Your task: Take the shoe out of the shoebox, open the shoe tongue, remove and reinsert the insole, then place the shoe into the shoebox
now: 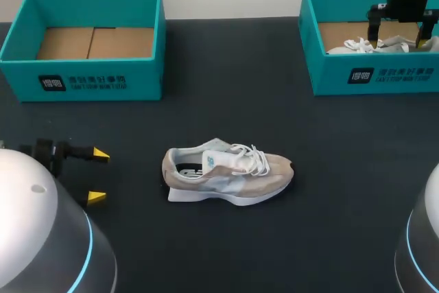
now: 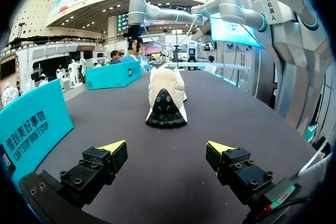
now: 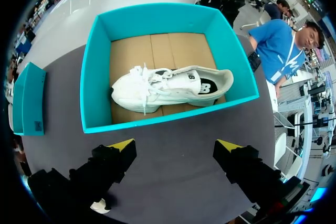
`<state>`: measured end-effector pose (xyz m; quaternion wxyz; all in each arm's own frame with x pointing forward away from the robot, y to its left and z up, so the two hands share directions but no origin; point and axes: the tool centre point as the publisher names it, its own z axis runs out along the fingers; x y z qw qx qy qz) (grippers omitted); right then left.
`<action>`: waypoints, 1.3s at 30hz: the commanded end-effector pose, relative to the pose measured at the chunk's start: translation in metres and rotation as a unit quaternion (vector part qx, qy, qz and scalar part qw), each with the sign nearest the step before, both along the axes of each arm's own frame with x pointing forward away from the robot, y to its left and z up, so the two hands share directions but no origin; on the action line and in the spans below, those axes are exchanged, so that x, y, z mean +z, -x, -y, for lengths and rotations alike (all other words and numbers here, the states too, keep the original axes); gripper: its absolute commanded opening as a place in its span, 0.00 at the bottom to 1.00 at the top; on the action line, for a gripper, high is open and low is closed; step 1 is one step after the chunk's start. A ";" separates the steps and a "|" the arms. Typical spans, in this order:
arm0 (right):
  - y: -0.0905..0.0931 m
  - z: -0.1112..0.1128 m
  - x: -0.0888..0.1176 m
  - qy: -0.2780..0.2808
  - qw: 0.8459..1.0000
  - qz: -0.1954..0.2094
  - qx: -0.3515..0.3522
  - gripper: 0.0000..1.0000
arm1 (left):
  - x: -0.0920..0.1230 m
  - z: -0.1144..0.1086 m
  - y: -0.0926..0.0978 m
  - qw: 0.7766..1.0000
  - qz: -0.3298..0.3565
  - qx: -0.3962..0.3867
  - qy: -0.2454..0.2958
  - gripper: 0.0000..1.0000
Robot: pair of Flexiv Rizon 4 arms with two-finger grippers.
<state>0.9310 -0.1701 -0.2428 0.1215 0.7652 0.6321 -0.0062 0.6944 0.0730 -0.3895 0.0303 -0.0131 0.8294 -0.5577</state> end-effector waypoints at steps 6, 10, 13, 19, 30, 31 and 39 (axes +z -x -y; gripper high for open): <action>0.001 0.000 -0.001 0.000 1.000 0.002 0.000 1.00 | -0.008 0.042 0.002 1.000 0.004 0.001 -0.007 1.00; 0.001 0.000 -0.001 0.000 1.000 0.002 0.000 1.00 | -0.013 0.058 -0.002 1.000 0.000 0.003 -0.004 1.00; 0.001 0.000 -0.001 0.000 1.000 0.002 0.000 1.00 | -0.015 0.068 -0.006 1.000 -0.002 0.002 0.000 1.00; 0.001 0.000 -0.001 0.000 1.000 0.002 0.000 1.00 | -0.015 0.088 -0.012 1.000 0.000 0.003 0.002 1.00; 0.001 0.000 -0.001 0.000 1.000 0.002 0.000 1.00 | -0.017 0.116 -0.009 1.000 -0.011 0.008 0.009 1.00; 0.001 0.000 -0.001 0.000 1.000 0.002 0.000 1.00 | -0.017 0.118 -0.009 1.000 -0.012 0.005 0.009 1.00; 0.001 0.000 -0.001 0.000 1.000 0.002 0.000 1.00 | -0.016 0.131 -0.008 1.000 -0.011 -0.003 0.014 1.00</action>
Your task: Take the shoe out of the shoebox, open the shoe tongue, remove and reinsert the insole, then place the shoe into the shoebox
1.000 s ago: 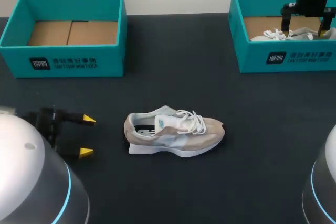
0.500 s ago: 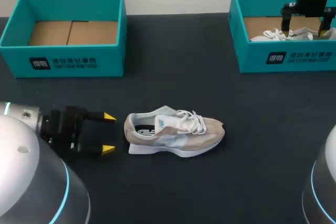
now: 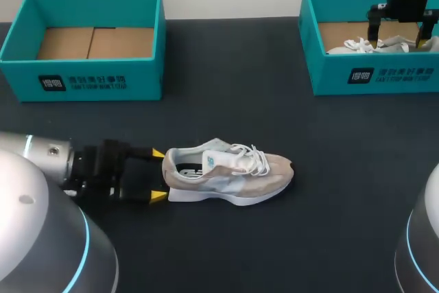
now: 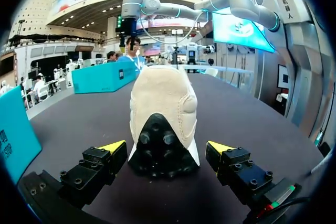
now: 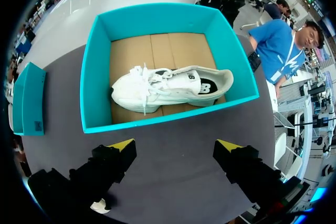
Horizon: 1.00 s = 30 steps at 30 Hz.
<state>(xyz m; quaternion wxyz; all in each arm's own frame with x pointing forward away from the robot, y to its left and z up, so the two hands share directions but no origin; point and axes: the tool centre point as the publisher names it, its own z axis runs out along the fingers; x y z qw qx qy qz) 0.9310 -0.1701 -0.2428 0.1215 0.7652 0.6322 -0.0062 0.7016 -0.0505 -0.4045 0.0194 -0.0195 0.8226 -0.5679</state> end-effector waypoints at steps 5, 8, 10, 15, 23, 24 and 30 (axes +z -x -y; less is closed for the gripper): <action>0.001 0.000 -0.001 0.000 1.000 0.002 0.000 1.00 | -0.001 0.014 0.001 1.000 0.002 -0.003 0.003 1.00; 0.001 0.000 -0.001 0.000 1.000 0.002 0.000 1.00 | -0.003 0.020 0.002 1.000 0.001 -0.002 0.004 1.00; 0.001 0.000 -0.001 0.000 1.000 0.002 0.000 1.00 | -0.003 0.024 0.002 1.000 0.001 -0.001 0.005 1.00; 0.001 0.000 -0.001 0.000 1.000 0.002 0.000 1.00 | -0.003 0.034 0.001 1.000 0.003 0.001 0.007 1.00; 0.001 0.000 -0.001 0.000 1.000 0.002 0.000 1.00 | -0.007 0.043 -0.002 1.000 0.006 0.002 0.003 1.00; 0.001 0.000 -0.001 0.000 1.000 0.002 0.000 1.00 | -0.008 0.044 -0.002 1.000 0.006 0.002 0.002 1.00; 0.001 0.000 -0.001 0.000 1.000 0.002 0.000 1.00 | -0.012 0.049 -0.003 1.000 0.005 0.008 -0.001 1.00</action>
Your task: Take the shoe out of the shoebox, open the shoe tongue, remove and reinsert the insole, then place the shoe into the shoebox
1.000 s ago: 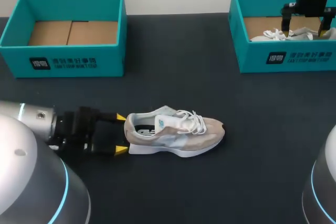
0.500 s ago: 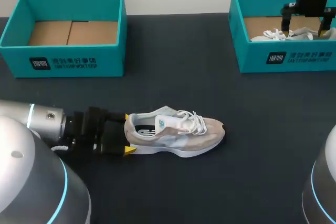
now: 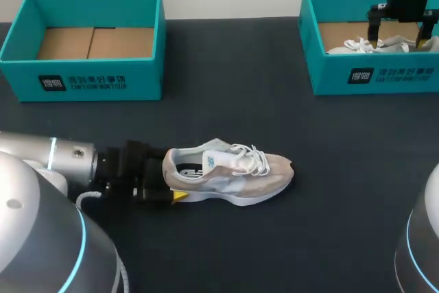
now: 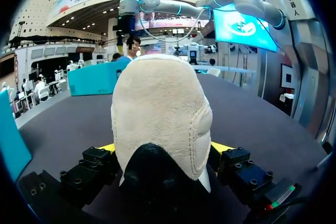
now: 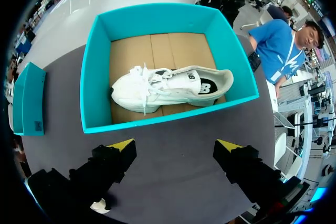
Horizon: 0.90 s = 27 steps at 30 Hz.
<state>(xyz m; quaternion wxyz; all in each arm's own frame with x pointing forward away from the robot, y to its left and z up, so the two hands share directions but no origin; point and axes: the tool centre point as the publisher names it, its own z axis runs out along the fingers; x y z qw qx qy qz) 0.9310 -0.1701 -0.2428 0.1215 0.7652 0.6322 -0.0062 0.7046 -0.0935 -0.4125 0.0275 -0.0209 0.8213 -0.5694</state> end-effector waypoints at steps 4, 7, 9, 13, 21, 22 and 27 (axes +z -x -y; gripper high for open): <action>0.001 0.000 -0.001 0.000 1.000 0.002 0.000 1.00 | -0.007 0.008 0.001 1.000 -0.005 0.002 -0.007 1.00; 0.001 0.000 -0.001 0.000 1.000 0.002 0.000 1.00 | -0.008 0.007 0.001 1.000 -0.007 0.005 -0.009 1.00; 0.001 0.000 -0.001 0.000 1.000 0.002 0.000 1.00 | -0.010 0.007 0.001 1.000 -0.006 0.009 -0.013 0.59; 0.001 0.000 -0.001 0.000 1.000 0.002 0.000 1.00 | -0.011 0.006 0.002 1.000 -0.007 0.010 -0.014 0.00; 0.001 0.000 -0.001 0.000 1.000 0.002 0.000 1.00 | -0.011 0.006 0.002 1.000 -0.008 0.010 -0.020 0.00; 0.001 0.000 -0.001 0.000 1.000 0.002 0.000 1.00 | -0.011 0.006 0.002 1.000 -0.008 0.010 -0.020 0.00; 0.001 0.000 -0.001 0.000 1.000 0.002 0.000 1.00 | -0.011 0.006 0.002 1.000 -0.008 0.010 -0.020 0.00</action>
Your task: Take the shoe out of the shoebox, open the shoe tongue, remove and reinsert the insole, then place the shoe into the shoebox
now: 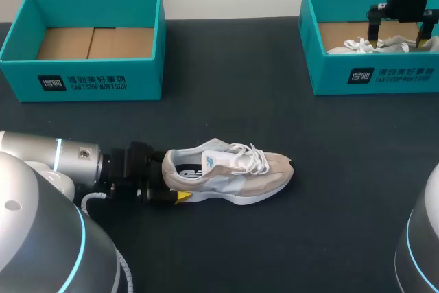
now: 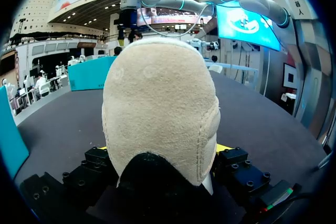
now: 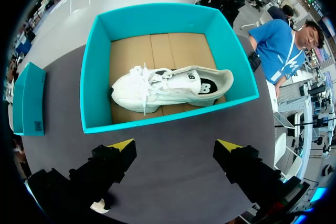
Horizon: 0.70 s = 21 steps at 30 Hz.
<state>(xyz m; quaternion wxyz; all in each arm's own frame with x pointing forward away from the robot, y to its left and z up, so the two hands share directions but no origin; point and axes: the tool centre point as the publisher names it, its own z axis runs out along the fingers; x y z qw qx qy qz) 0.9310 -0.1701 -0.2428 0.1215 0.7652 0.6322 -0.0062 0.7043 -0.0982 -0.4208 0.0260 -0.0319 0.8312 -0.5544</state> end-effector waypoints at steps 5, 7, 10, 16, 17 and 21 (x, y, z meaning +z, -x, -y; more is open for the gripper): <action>0.001 0.000 -0.001 0.000 1.000 0.002 0.000 1.00 | -0.003 0.001 0.002 1.000 0.000 0.001 -0.002 0.00; 0.004 -0.009 -0.003 -0.011 1.000 0.001 -0.008 1.00 | -0.003 0.001 0.002 1.000 0.000 0.001 -0.002 0.00; 0.013 -0.035 -0.006 -0.021 1.000 -0.003 -0.011 1.00 | -0.003 0.001 0.002 1.000 0.000 0.001 -0.002 0.00; 0.029 -0.086 0.004 -0.007 1.000 -0.002 -0.003 1.00 | -0.003 0.001 0.002 1.000 0.000 0.001 -0.002 0.00; 0.033 -0.094 0.005 -0.010 1.000 0.000 -0.003 1.00 | -0.003 0.001 0.002 1.000 0.000 0.001 -0.002 0.00; 0.046 -0.129 0.009 -0.019 1.000 0.004 -0.004 1.00 | -0.003 0.001 0.002 1.000 0.000 0.001 -0.002 0.00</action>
